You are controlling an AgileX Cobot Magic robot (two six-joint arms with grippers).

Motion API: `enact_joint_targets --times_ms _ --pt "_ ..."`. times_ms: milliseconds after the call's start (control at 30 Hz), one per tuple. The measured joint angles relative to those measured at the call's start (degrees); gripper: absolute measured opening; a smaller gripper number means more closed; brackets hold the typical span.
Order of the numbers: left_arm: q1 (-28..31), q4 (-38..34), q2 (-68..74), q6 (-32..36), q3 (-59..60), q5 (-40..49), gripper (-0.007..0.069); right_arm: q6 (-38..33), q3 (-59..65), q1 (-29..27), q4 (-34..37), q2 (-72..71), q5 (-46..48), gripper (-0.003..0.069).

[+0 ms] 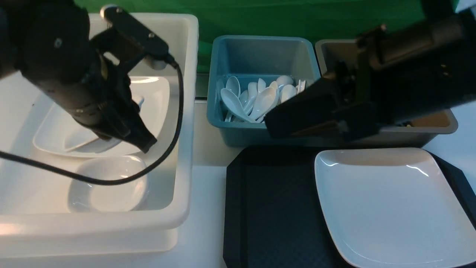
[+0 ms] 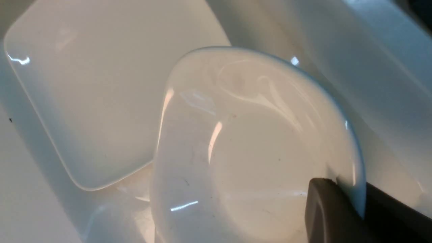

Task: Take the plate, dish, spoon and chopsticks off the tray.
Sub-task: Use the left arm to put the small plate into the large storage box on the left

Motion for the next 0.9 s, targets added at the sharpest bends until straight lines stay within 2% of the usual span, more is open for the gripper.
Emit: enact_joint_targets --times_ms 67,167,533,667,867,900 --pt "2.33 -0.11 0.00 0.41 3.63 -5.64 0.0016 1.90 -4.24 2.11 -3.90 3.04 0.08 0.0020" --pt "4.39 -0.11 0.56 1.52 7.25 -10.44 0.0016 2.70 -7.94 3.69 -5.43 5.88 0.90 0.0020" --pt "4.81 -2.83 2.86 4.61 12.78 -12.53 0.0034 4.53 -9.89 4.11 -6.53 10.20 0.58 0.0020" --pt "4.81 -2.95 2.90 4.74 14.21 -13.87 0.0101 5.53 -9.89 4.11 -7.47 11.08 -0.10 0.0020" --pt "4.81 -4.73 2.90 3.74 13.89 -14.47 0.0323 6.45 -9.95 4.11 -9.35 11.37 -0.49 0.0020" --pt "4.81 -5.40 2.90 3.69 13.70 -14.47 0.0338 6.55 -9.95 4.11 -9.79 11.37 -0.49 0.0020"
